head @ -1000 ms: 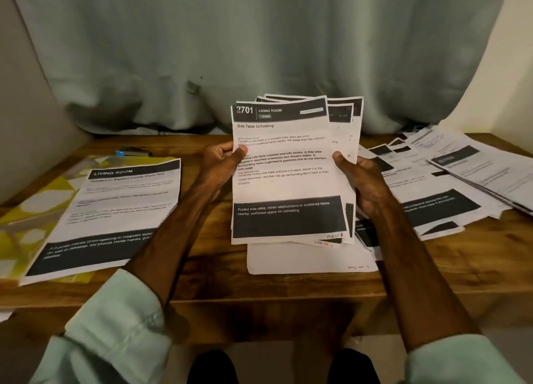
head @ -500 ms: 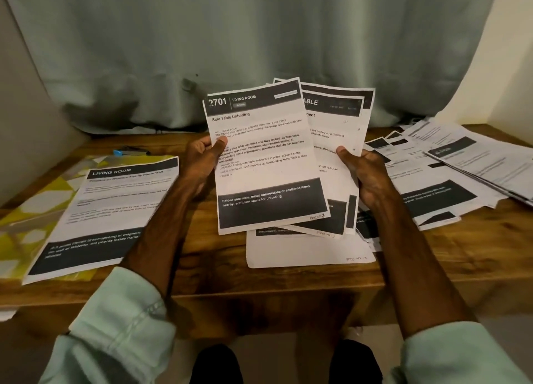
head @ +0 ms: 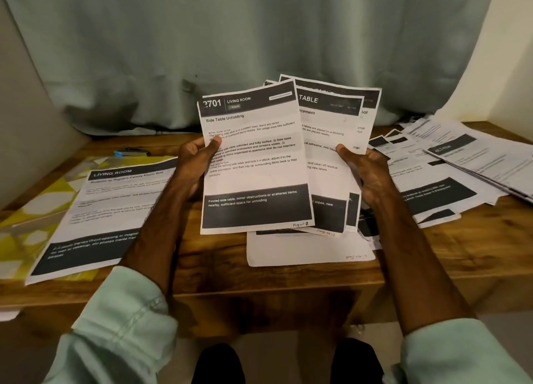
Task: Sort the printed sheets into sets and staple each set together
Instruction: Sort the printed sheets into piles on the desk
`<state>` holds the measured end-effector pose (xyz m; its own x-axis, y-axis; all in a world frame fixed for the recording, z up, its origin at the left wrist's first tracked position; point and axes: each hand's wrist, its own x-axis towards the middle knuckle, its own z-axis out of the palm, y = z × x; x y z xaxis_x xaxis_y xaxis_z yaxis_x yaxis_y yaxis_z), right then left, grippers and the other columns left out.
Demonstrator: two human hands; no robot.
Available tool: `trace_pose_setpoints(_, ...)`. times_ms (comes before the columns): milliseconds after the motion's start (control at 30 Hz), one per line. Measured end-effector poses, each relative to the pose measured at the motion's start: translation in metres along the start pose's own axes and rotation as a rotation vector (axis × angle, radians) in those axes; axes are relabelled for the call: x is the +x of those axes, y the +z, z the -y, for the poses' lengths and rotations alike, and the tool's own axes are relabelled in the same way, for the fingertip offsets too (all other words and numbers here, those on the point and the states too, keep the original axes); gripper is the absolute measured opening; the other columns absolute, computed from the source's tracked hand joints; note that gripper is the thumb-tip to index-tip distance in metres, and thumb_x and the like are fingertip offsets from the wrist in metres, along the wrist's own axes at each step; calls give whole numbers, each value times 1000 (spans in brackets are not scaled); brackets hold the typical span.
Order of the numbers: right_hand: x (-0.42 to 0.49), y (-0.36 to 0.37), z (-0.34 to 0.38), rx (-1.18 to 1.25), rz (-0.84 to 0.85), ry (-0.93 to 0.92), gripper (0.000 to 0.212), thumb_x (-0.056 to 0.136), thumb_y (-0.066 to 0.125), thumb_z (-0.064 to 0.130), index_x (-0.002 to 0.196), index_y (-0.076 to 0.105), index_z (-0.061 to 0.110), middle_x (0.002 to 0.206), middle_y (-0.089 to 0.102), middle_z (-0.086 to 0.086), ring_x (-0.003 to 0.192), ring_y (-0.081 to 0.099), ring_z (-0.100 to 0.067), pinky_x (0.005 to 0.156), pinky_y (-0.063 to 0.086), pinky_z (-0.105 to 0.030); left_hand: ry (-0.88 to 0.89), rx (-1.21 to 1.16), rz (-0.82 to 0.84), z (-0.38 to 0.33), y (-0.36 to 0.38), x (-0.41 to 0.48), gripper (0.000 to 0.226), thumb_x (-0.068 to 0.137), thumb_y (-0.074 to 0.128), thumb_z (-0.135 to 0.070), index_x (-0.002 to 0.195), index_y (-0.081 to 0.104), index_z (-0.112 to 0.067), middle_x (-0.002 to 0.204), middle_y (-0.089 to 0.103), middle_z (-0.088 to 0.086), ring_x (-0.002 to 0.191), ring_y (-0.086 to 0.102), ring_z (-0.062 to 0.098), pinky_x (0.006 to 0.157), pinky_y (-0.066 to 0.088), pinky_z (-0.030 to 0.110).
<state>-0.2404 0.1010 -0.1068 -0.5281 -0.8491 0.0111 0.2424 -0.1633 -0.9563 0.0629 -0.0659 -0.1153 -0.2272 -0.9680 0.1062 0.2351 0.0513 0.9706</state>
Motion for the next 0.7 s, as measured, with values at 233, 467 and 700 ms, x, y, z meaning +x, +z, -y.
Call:
trace_pose_setpoints(233, 2, -1, -1, 5, -1, -2, 28, 84, 83, 17, 108, 71, 22, 112, 77, -2, 93, 77, -28, 78, 63, -47, -17, -18, -5, 0, -1, 0, 22, 98, 67, -16, 119, 71, -10, 113, 77, 12, 104, 74, 33, 87, 62, 46)
trace_pose_setpoints(467, 5, -2, -3, 0, -4, -4, 27, 83, 84, 18, 107, 71, 23, 111, 78, -2, 93, 77, -28, 78, 64, -47, -31, -11, -11, 3, -2, 2, 27, 96, 69, -17, 122, 70, -8, 115, 76, 13, 106, 73, 34, 92, 60, 50)
trace_pose_setpoints(700, 7, -2, -5, -32, -1, 20, 35, 81, 86, 20, 112, 70, 21, 112, 77, -4, 93, 77, -31, 85, 61, -56, -41, 20, 22, 2, 1, -2, 32, 97, 69, -20, 126, 68, -7, 116, 76, 11, 104, 74, 32, 89, 61, 47)
